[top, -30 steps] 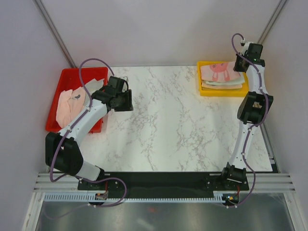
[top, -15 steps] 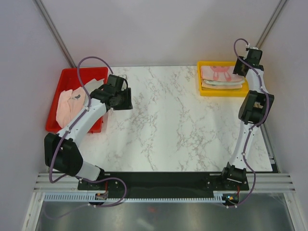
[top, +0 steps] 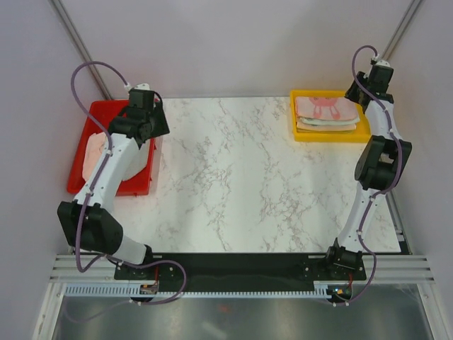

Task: Fold and stack the towels
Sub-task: Neatly place the folded towel into the bin, then grab crumpled towel

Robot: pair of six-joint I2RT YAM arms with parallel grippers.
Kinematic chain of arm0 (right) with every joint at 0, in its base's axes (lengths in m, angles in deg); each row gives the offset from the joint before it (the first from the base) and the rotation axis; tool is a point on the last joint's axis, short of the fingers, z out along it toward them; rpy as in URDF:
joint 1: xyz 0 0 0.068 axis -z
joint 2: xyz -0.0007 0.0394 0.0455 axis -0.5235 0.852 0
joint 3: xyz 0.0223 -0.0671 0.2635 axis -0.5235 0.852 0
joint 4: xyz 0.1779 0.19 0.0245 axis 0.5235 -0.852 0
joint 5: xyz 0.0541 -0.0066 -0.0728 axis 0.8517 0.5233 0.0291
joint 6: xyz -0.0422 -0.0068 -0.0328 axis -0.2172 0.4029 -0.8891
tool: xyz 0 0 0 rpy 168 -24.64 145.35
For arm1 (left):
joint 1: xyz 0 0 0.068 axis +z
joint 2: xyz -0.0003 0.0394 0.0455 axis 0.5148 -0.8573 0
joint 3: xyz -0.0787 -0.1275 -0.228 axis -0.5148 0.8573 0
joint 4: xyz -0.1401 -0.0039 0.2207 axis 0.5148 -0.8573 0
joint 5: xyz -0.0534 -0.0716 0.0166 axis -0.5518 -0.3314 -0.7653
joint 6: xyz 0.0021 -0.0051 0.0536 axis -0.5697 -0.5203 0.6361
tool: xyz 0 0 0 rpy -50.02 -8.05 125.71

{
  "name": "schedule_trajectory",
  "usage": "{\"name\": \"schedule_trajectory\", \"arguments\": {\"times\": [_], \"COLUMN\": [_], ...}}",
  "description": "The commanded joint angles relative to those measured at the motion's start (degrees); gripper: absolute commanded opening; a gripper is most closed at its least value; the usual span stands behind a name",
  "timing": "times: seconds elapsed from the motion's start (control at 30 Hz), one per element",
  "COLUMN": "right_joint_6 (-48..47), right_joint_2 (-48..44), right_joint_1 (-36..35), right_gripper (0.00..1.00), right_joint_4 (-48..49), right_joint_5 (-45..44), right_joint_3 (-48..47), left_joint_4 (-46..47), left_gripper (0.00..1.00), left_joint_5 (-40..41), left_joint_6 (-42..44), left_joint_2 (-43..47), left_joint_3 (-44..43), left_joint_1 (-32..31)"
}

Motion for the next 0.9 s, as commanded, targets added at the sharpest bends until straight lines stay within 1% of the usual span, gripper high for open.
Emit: {"name": "schedule_trajectory", "arguments": {"times": [0.0, 0.07, 0.1, 0.13, 0.17, 0.2, 0.23, 0.27, 0.33, 0.37, 0.4, 0.43, 0.53, 0.67, 0.73, 0.87], "right_joint_6": [3.45, 4.95, 5.39, 5.91, 6.09, 6.09, 6.01, 6.61, 6.88, 7.06, 7.23, 7.41, 8.29, 8.99, 8.21, 6.80], "right_joint_2": [3.63, 5.30, 5.74, 6.01, 6.18, 5.92, 5.66, 4.79, 3.21, 0.85, -0.48, -1.89, -6.99, -12.26, -13.41, -15.00], "right_joint_1": [0.03, -0.15, -0.15, -0.15, -0.15, -0.15, -0.15, -0.15, -0.32, -0.67, -0.85, -1.11, -1.64, -2.87, -3.92, -5.50], "right_gripper": [0.41, 0.39, 0.37, 0.37, 0.36, 0.33, 0.31, 0.31, 0.30, 0.31, 0.33, 0.34, 0.38, 0.40, 0.41, 0.42], "right_joint_4": [2.90, 3.87, 3.87, 3.87, 3.87, 4.13, 4.66, 5.36, 6.16, 7.29, 8.08, 9.05, 11.78, 13.54, 13.54, 13.98], "right_joint_5": [3.28, 4.52, 4.08, 3.47, 2.86, 3.20, 3.90, 5.38, 6.36, 6.63, 7.24, 7.85, 9.70, 11.11, 11.20, 10.85], "right_joint_3": [0.49, 0.75, 0.84, 1.19, 1.37, 1.72, 2.50, 2.68, 3.91, 4.44, 5.23, 6.80, 9.44, 12.17, 13.31, 14.99], "left_joint_4": [-0.63, -0.37, -0.37, -0.10, 0.16, 0.34, 0.77, 2.17, 3.76, 4.37, 5.51, 5.87, 6.31, 7.98, 8.86, 9.22], "left_gripper": [0.64, 0.64, 0.64, 0.64, 0.63, 0.59, 0.58, 0.57, 0.57, 0.57, 0.57, 0.56, 0.55, 0.55, 0.55, 0.52], "left_joint_5": [10.49, 11.55, 10.86, 9.63, 7.62, 6.38, 4.45, -0.26, -3.11, -5.30, -6.36, -8.03, -10.32, -11.56, -12.61, -12.18], "left_joint_6": [0.85, 0.85, 0.77, 0.94, 1.12, 1.38, 2.60, 3.39, 5.24, 5.86, 6.56, 7.70, 9.46, 10.78, 11.22, 11.14], "left_joint_2": [-5.40, -8.66, -11.98, -13.58, -15.34, -17.44, -20.77, -22.63, -27.28, -28.79, -30.19, -33.43, -37.23, -39.96, -40.57, -41.89], "left_joint_3": [-3.63, -5.65, -7.40, -8.29, -9.34, -11.87, -12.94, -14.00, -17.25, -18.48, -20.93, -22.26, -26.66, -27.37, -27.19, -27.02], "left_joint_1": [6.45, 9.09, 11.80, 12.27, 14.62, 16.30, 17.01, 17.54, 17.81, 17.81, 17.81, 17.81, 17.81, 17.81, 17.72, 17.81]}}
